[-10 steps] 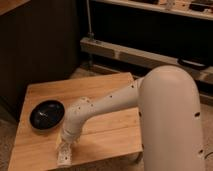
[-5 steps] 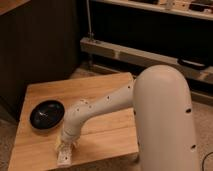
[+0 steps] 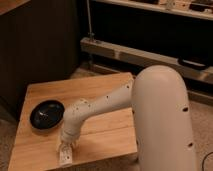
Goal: Place the bottle in the ceramic bowl
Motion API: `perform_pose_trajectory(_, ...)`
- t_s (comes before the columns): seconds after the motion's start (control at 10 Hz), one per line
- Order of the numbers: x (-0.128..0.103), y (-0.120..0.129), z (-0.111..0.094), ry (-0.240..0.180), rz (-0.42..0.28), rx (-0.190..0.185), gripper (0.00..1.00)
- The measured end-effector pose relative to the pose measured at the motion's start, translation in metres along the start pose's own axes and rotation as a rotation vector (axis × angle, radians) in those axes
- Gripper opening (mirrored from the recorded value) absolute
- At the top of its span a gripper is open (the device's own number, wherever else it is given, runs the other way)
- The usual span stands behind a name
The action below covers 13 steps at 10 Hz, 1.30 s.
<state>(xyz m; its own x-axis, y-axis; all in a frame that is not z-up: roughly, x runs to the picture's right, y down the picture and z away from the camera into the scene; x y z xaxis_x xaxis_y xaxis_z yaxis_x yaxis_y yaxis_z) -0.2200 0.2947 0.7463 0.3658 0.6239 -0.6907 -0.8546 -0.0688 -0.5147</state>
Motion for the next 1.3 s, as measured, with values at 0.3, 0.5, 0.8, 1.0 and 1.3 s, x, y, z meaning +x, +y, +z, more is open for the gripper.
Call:
perform_pose_trajectory(0.3,-0.002,0.007,0.006,0.026,-0.011,-0.007,0.00)
perform_pose_trajectory(0.5,-0.003,0.006,0.005,0.041,-0.021,0.004,0.00)
perform_pose_trajectory(0.8,-0.017,-0.001,-0.036,-0.006,0.004,0.012,0.00)
perform_pose_trajectory(1.0,-0.026,-0.001,-0.078,-0.053,0.008,0.035,0.00)
perform_pose_trajectory(1.3,-0.039,-0.015,-0.126,-0.115,0.027,0.089,0.00)
